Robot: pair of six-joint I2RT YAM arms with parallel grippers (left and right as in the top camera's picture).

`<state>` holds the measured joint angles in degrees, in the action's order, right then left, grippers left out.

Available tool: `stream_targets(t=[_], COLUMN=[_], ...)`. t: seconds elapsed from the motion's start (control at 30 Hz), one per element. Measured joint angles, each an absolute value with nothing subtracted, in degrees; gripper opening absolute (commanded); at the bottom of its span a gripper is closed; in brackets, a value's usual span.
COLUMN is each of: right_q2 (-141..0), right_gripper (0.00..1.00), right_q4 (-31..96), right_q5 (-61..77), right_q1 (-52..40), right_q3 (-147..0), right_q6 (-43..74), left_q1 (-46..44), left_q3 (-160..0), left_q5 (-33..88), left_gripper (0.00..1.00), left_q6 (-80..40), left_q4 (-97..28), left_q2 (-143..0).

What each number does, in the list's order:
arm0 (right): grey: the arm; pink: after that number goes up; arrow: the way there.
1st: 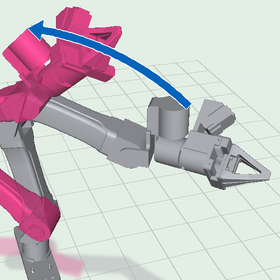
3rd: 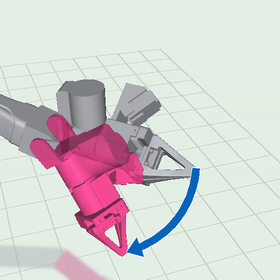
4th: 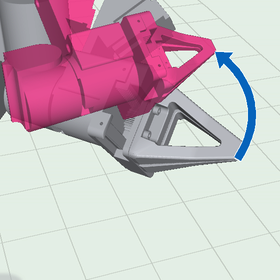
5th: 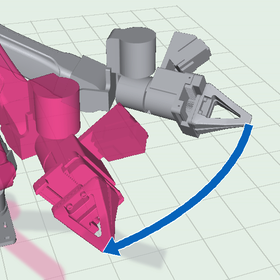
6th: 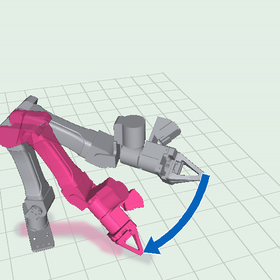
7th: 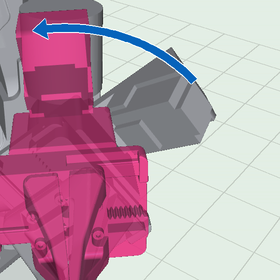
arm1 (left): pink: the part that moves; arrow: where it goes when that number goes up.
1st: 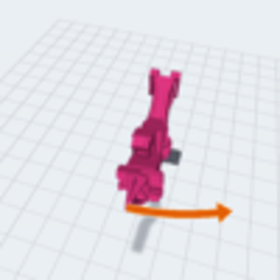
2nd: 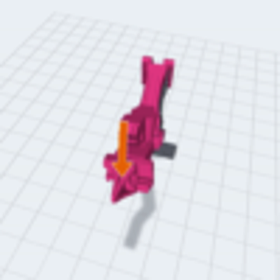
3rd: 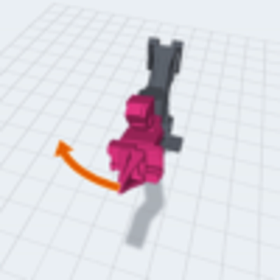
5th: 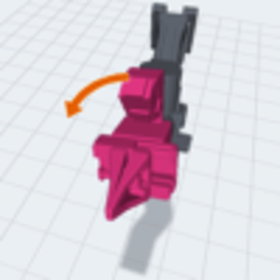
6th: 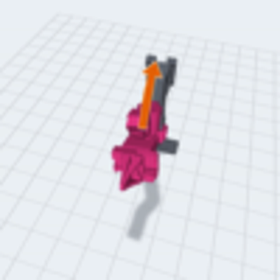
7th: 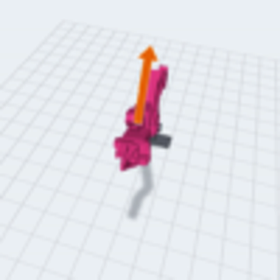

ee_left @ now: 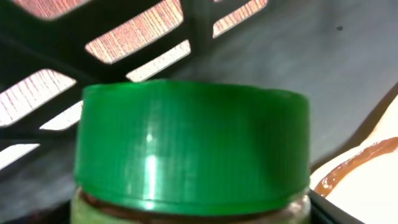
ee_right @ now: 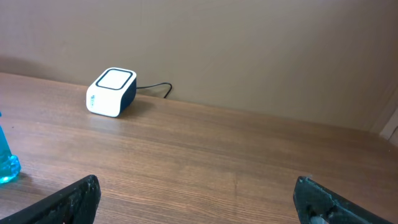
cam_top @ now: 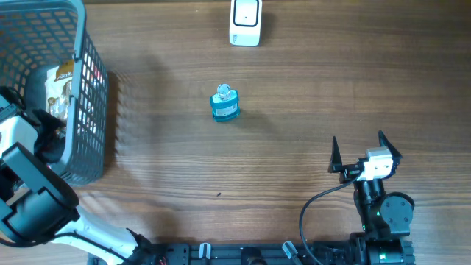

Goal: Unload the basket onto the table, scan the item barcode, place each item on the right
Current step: 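Grasp the green-lidded jar inside the basket with the left gripper, then lift the jar out of the basket and carry it toward the scanner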

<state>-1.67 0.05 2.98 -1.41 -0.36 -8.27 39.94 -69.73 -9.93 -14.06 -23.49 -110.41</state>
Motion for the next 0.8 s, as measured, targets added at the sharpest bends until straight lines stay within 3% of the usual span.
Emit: stream_targets(t=[0.2, 0.4, 0.8], right_q2=[-1.67, -1.67, -1.67], right_gripper=[1.0, 1.0, 1.0], right_q4=[0.05, 0.05, 0.05], right_q5=[2.98, 2.98, 2.98], right_q1=[-1.41, -1.41, -1.41], right_q3=[-0.36, -0.36, -0.36], right_q6=[-8.29, -8.29, -8.29], left_q1=[39.94, 39.92, 39.94], left_q3=[-70.13, -70.35, -70.43], left_q5=[-9.93, -9.96, -9.96], left_gripper=[0.69, 0.49, 0.51], left_q6=[-14.06, -13.98, -14.04], left_q4=[-22.94, -23.73, -27.49], left_q2=[-110.85, -110.85, -109.58])
